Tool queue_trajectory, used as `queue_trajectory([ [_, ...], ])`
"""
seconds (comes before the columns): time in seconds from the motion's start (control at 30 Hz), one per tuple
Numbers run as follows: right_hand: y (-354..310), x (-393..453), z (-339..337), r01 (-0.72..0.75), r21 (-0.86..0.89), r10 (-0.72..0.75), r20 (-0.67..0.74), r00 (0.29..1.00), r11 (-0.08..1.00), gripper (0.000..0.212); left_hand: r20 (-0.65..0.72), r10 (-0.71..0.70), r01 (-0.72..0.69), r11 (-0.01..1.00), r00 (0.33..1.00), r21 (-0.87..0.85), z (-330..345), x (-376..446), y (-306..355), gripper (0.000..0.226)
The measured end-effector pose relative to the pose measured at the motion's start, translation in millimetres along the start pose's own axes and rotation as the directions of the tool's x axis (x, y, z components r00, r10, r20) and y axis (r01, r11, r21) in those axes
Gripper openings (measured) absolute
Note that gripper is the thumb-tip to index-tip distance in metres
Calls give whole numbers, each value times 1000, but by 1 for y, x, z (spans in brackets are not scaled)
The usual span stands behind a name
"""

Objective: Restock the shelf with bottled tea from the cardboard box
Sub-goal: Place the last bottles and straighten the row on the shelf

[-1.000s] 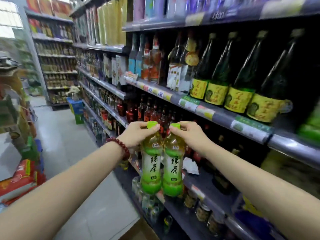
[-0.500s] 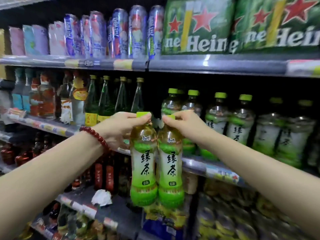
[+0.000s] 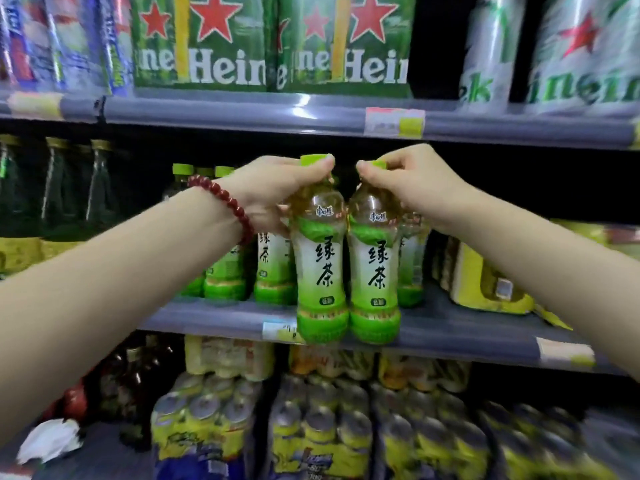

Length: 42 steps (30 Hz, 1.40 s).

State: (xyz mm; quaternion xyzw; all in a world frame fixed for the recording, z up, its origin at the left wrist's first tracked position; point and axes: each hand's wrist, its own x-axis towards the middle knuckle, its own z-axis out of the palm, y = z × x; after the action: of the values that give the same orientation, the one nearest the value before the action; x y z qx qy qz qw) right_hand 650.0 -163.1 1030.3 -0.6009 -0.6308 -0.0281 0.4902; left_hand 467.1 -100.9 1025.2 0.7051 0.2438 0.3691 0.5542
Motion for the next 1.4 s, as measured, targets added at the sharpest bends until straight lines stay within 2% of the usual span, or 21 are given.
queue_trajectory([
  [0.13,17,1,-29,-16,-53,13,-69,998,998,39,0,90,-90,995,996,-45,35,17,3,27],
  [0.23,32,0,-44,-10,-60,2,-126,992,998,34,0,166,-165,982,986,-94,58,30,-1,16],
  [0.37,57,-3,-49,-32,-57,20,-197,980,998,30,11,244,-243,969,970,-50,76,51,-15,10],
  [0.53,77,-4,-45,-70,43,79,-286,955,997,27,-60,301,-301,954,952,10,89,68,-27,19],
  [0.63,85,-8,-36,-85,8,82,-353,932,996,27,-127,313,-303,948,941,94,92,77,-38,31],
  [0.7,90,-14,-31,-89,12,86,-392,916,996,34,-146,319,-303,945,936,122,95,75,-51,47],
  [0.83,105,-28,-27,-61,58,77,-323,943,996,47,-139,350,-325,930,926,172,92,74,-82,75],
  [0.97,123,-40,-17,-20,101,46,-261,964,995,75,-108,328,-300,929,939,216,84,72,-104,69],
  [1.1,130,-49,-11,-31,112,55,-211,976,993,95,-57,269,-249,939,961,236,82,69,-122,73],
  [1.17,135,-53,-9,-119,155,148,-195,969,981,93,-46,212,-195,949,976,246,81,67,-131,68],
  [1.3,145,-57,-10,-252,207,278,-105,955,945,60,-9,156,-150,965,988,217,81,63,-133,58],
  [1.4,147,-58,-15,-294,170,302,-27,953,941,60,9,131,-129,954,991,272,79,63,-129,66],
])
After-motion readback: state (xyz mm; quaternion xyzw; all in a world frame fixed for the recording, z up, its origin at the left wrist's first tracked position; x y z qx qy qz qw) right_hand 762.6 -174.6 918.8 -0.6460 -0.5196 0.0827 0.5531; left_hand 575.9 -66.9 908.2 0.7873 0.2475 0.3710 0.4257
